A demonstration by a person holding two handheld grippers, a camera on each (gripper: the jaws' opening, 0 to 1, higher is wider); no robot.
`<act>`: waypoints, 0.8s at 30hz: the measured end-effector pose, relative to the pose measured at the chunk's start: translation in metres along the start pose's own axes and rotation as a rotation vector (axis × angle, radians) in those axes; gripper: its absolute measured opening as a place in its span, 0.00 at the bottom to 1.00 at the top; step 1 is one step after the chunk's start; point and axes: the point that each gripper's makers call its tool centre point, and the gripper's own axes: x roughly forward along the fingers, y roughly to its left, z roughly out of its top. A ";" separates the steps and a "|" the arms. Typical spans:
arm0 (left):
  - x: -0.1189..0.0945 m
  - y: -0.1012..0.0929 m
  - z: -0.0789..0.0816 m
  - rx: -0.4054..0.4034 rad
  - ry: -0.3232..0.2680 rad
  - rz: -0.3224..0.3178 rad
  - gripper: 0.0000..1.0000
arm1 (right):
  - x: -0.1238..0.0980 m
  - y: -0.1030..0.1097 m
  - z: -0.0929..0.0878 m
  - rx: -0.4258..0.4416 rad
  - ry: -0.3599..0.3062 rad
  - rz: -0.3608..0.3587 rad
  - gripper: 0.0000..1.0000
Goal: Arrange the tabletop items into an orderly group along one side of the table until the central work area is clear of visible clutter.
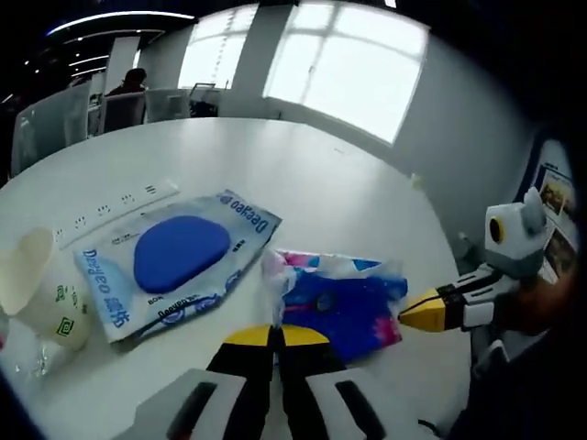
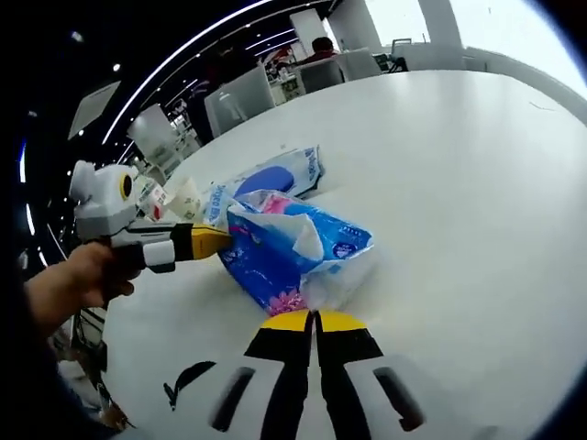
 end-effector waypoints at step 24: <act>-0.020 -0.035 0.044 -0.130 -0.112 0.099 0.00 | -0.029 -0.028 0.074 -0.106 -0.050 0.015 0.00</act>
